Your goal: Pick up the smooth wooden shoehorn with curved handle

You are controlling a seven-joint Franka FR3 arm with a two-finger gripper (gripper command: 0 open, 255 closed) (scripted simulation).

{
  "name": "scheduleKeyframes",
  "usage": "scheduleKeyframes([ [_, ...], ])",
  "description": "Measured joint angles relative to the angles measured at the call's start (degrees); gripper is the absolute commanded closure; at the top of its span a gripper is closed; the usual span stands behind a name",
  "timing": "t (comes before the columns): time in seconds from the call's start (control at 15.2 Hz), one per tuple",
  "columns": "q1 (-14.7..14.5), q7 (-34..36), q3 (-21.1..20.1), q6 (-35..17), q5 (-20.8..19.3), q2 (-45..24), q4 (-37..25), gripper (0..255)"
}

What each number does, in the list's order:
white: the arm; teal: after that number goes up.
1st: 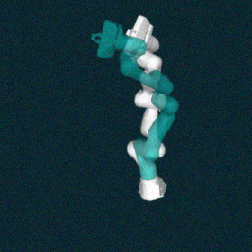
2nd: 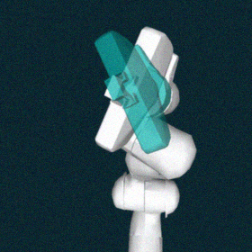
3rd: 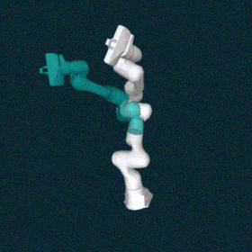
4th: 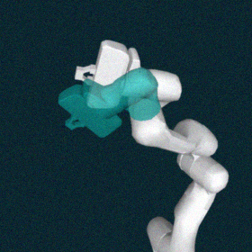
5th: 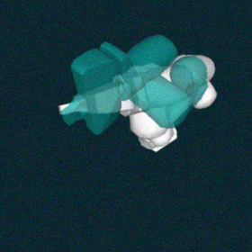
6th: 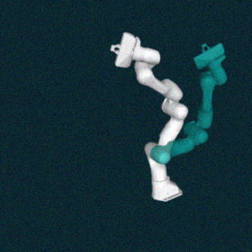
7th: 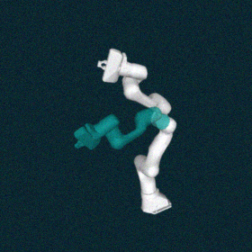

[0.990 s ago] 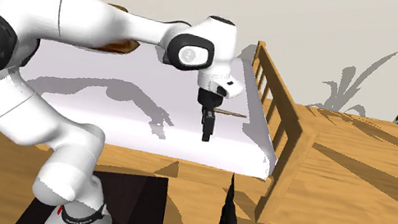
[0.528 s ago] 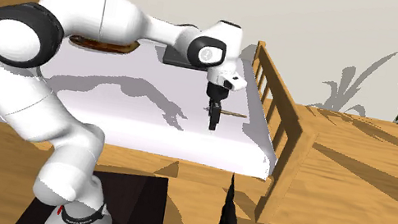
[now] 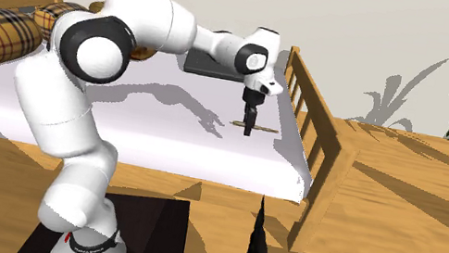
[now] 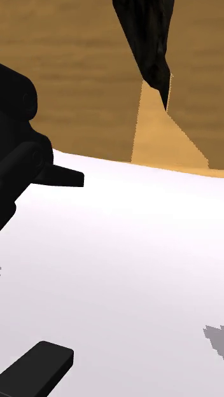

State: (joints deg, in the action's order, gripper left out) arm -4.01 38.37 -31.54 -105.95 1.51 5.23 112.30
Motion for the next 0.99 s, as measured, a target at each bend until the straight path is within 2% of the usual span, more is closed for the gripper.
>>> scheduleKeyframes([
  [0.26,-2.47,8.07,-2.98,1.19,-5.39,-10.25,-8.86,0],
  [0.53,-6.66,14.44,-3.64,4.14,-11.29,-21.19,-19.86,0],
  [0.79,-13.5,19.82,-2.76,8.63,-16.8,-32.98,-33.76,0],
  [0.99,-14.67,20.67,-2.31,8.25,-17.77,-35.29,-35.28,0],
])
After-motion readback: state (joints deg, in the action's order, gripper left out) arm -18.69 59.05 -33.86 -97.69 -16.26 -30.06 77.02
